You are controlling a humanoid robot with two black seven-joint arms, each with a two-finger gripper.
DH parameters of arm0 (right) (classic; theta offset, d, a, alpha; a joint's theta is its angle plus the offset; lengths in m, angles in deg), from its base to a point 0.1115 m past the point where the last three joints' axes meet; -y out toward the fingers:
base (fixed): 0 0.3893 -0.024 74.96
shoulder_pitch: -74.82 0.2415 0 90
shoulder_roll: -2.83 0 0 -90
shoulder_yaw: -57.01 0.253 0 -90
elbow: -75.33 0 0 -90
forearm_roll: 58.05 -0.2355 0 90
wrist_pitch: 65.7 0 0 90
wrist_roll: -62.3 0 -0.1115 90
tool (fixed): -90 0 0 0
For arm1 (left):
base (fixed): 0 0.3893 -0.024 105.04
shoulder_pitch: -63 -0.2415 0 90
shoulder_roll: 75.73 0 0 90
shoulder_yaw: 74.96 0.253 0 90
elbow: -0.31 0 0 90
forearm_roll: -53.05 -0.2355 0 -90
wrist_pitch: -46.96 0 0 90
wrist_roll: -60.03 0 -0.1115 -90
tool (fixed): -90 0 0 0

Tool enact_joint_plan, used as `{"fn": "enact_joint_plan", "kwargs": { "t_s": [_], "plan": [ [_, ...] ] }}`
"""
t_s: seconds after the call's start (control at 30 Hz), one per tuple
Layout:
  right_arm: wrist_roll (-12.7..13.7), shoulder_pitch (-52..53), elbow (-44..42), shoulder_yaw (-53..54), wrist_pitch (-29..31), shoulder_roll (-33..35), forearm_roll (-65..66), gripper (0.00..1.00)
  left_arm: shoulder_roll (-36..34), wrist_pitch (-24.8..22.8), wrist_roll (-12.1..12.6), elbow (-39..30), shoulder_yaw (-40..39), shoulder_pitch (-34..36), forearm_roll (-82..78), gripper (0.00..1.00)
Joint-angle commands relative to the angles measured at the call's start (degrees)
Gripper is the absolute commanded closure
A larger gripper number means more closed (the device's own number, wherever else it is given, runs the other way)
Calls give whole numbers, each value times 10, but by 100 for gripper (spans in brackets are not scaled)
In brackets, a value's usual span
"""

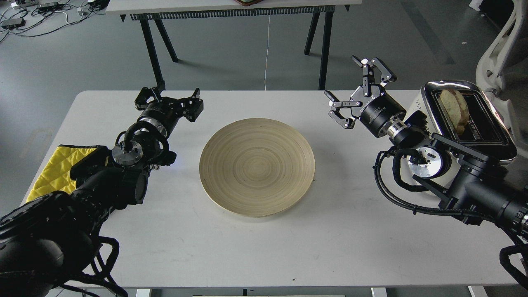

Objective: Put bread in toaster with right arm

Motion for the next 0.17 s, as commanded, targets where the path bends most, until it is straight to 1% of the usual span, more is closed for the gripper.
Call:
{"fn": "enact_joint_plan", "kwargs": {
  "t_s": [0.0, 0.13],
  "plan": [
    [3, -8, -6, -2, 3, -10, 1, 0, 0, 0, 0, 0, 0, 0, 0, 0],
    [-3, -16, -6, -1, 1, -14, 1, 0, 0, 0, 0, 0, 0, 0, 0, 0]
  ]
}}
